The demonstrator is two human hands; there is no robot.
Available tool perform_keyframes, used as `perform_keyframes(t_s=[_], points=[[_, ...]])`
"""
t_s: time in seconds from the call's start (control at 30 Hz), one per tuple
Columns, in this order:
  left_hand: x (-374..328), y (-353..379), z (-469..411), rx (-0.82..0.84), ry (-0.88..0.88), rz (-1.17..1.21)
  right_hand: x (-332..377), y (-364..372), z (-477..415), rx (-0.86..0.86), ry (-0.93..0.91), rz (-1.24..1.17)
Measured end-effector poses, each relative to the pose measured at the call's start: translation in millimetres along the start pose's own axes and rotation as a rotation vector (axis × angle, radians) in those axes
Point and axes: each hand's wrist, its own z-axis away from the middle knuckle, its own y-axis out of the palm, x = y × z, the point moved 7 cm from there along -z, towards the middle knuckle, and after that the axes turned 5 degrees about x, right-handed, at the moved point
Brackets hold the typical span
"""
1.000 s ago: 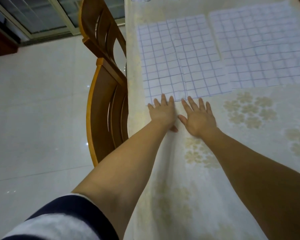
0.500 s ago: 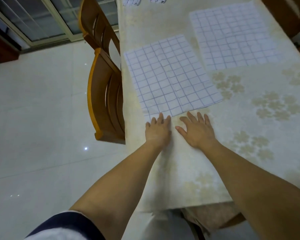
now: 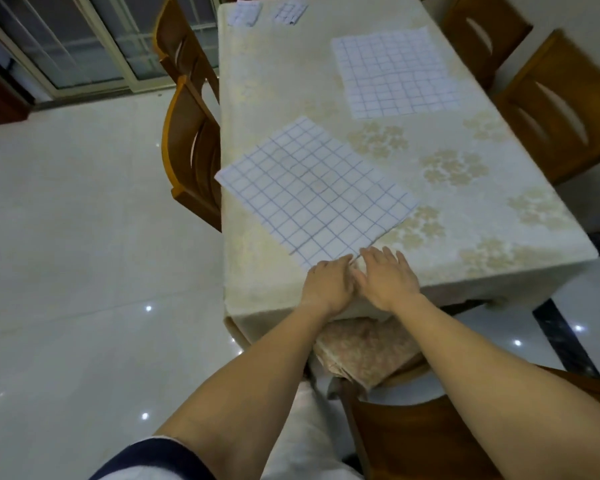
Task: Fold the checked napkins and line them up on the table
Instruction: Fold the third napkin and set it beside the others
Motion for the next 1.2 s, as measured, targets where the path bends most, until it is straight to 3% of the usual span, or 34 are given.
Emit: perform_keyframes(t_s=[0.13, 0.33, 0.5, 0.77, 0.97, 1.1, 1.2], points=[[34, -18, -13, -0.116, -0.05, -0.052, 6, -12, -13, -0.034, -0.026, 0.017], [88, -24, -36, 0.049, -0.285, -0.195, 37, -14, -46, 0.007, -0.098, 0.058], [78, -13, -42, 0.042, -0.335, -0.171, 38, -25, -70, -0.061, -0.077, 0.036], [22, 11, -43, 0.066, -0.494, -0.147, -10, -9, -100, -0.011, 0.055, -0.043], [-36, 26, -48, 0.051, -0.391, -0.092, -85, -18, -111, 0.043, -0.011, 0.034], [-64, 21, -66, -0.093, -0.242, -0.092, -143, -48, -130, 0.067, -0.06, 0.147], [-54, 10, -87, -0.147, -0.263, -0.108, -179, -71, -144, 0.146, -0.069, 0.241]])
